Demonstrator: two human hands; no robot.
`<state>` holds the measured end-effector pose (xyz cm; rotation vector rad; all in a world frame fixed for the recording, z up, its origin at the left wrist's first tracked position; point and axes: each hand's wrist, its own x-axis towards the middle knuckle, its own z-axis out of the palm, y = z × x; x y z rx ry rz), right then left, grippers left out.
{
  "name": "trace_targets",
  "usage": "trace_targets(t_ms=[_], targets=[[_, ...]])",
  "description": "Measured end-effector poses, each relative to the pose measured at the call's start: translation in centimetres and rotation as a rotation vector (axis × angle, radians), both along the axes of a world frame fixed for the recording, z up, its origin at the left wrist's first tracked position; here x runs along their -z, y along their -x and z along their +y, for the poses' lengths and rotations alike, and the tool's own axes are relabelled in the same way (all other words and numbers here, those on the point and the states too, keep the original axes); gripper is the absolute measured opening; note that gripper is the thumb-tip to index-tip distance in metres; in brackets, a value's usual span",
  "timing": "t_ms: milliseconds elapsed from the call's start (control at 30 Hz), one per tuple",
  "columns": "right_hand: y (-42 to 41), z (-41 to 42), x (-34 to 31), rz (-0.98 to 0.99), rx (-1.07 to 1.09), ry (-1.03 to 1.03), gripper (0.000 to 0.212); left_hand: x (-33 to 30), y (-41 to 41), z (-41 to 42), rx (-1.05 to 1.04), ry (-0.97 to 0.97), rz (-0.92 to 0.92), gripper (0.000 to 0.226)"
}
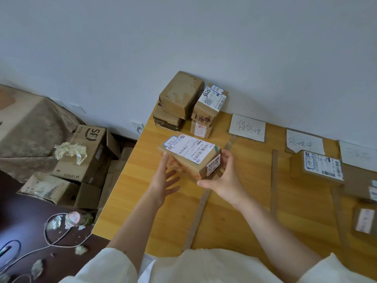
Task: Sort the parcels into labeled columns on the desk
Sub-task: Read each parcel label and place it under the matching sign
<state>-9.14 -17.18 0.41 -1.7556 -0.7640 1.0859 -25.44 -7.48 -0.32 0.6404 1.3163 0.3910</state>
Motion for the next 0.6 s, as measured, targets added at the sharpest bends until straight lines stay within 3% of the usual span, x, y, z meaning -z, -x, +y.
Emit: trace_targets(t_ms=[133,333,467,600], targets=[[-0.1,-0.4,0.2,-0.025,-0.026,-0.017,0.108,0.0,-0.7,-0.2,0.083,0.026,-0.058,0.045],[-0.4,-1.1,-0.1,0.014,-0.033,0.039,0.114,0.6,-1.3,-0.6,0.028,0.022,-0.063,0.081],[-0.4,-1.6,-0.5,0.172,0.010,0.087,0.136,0.9,-1.6,-0.8,-0.019,0.003,-0.079,0.105],[-0.5,-1.4,-0.4,0.312,0.150,0.104,0.116,0.7,-2.2,-1.2,-0.008,-0.007,-0.130,0.103]])
